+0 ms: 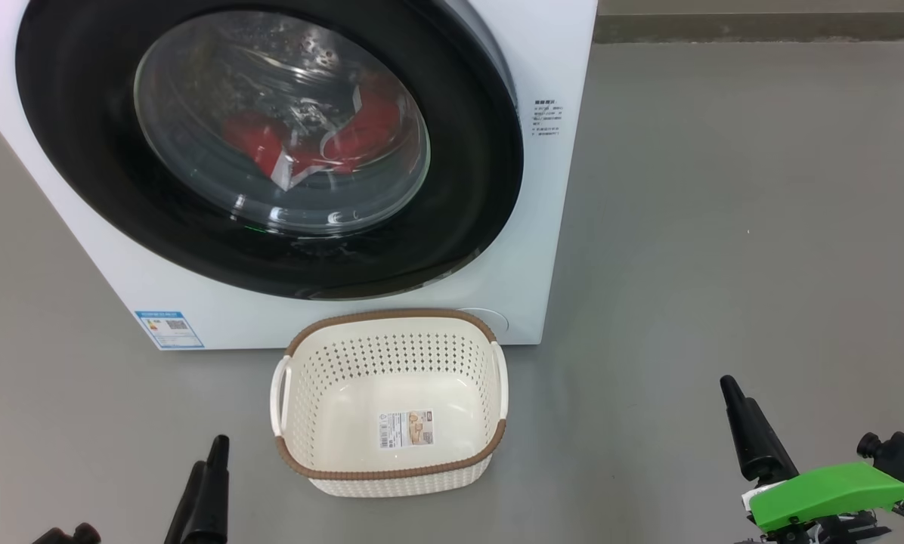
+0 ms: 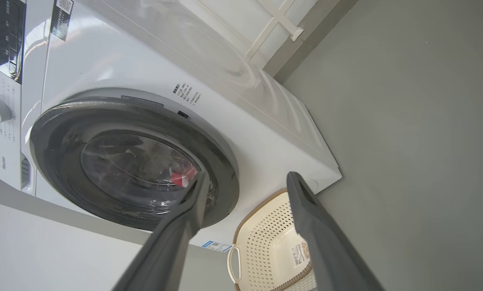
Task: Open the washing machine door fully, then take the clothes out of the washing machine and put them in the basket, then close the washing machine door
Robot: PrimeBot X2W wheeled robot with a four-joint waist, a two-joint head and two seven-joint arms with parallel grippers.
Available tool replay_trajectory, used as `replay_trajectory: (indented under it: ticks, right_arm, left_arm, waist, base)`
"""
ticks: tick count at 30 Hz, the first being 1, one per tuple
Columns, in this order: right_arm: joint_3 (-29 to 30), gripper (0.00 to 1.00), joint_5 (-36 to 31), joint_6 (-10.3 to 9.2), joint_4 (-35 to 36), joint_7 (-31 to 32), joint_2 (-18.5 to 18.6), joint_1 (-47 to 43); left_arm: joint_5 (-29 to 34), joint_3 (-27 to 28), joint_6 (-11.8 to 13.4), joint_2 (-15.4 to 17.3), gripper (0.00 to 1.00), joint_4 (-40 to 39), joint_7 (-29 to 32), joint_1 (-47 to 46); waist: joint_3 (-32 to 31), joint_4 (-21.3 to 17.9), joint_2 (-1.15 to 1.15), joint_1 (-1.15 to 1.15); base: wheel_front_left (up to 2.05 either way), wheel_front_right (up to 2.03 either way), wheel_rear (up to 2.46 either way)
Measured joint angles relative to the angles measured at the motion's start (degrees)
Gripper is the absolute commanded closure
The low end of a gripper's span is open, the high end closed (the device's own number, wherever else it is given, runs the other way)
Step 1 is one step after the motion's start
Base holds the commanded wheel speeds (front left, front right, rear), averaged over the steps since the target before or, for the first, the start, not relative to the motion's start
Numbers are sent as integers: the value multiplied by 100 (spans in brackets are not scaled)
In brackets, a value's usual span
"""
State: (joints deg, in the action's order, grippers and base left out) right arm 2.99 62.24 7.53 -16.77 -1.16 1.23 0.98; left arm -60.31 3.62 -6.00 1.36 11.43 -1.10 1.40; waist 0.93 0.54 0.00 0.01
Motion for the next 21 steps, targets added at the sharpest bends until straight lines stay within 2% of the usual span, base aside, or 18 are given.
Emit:
replay_trajectory:
  ticks: [21]
  right_arm:
    - [-175, 0, -1357, 0, 71, -347, 25, -85]
  left_arm:
    - [1505, -9, 49, 7, 0, -254, -357, 112]
  waist:
    - [51, 7, 0, 0]
  base:
    - [0, 0, 0]
